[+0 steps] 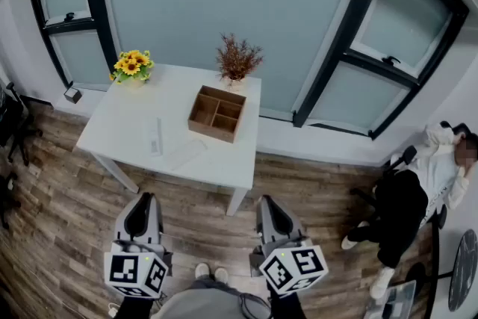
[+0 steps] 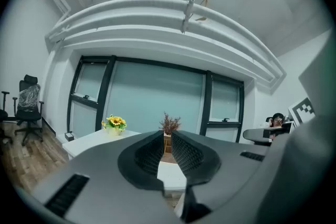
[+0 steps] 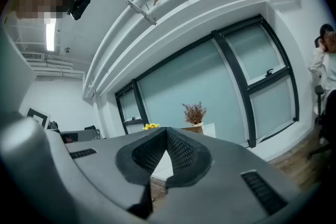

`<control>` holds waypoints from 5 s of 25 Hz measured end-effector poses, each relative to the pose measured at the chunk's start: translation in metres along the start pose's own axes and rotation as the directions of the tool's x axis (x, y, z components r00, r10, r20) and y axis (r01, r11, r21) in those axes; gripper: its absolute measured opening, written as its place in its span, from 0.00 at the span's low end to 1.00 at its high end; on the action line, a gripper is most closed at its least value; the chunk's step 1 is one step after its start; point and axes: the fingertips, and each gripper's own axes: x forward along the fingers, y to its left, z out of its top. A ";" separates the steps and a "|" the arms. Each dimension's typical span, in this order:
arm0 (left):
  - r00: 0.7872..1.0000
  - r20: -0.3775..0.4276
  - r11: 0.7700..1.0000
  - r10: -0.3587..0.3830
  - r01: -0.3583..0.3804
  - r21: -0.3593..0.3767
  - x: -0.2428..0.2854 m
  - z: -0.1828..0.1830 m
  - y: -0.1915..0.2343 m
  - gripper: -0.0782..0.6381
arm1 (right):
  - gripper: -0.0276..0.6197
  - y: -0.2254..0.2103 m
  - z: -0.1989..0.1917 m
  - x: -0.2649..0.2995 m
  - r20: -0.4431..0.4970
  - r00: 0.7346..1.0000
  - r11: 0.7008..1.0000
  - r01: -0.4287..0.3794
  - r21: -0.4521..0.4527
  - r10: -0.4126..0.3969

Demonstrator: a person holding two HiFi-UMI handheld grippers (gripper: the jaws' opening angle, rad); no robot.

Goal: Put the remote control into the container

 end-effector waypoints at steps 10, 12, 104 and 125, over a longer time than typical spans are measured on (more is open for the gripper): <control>1.000 -0.007 1.000 -0.004 0.004 -0.001 0.003 0.000 0.004 0.18 | 0.05 0.002 -0.001 0.005 -0.004 1.000 1.000 0.007 0.006 -0.007; 1.000 -0.011 1.000 -0.001 0.001 0.000 0.003 -0.001 0.007 0.18 | 0.05 0.002 -0.002 0.006 -0.002 1.000 1.000 0.009 0.015 -0.009; 0.365 -0.885 0.739 -0.290 0.673 0.036 0.337 -0.274 0.029 0.51 | 0.05 -0.141 0.070 0.330 -0.012 1.000 0.999 -0.009 -0.036 0.008; 0.314 -0.934 0.725 -0.170 0.682 0.098 0.343 -0.301 0.038 0.51 | 0.05 -0.154 0.072 0.321 -0.007 0.999 0.998 0.043 -0.035 -0.044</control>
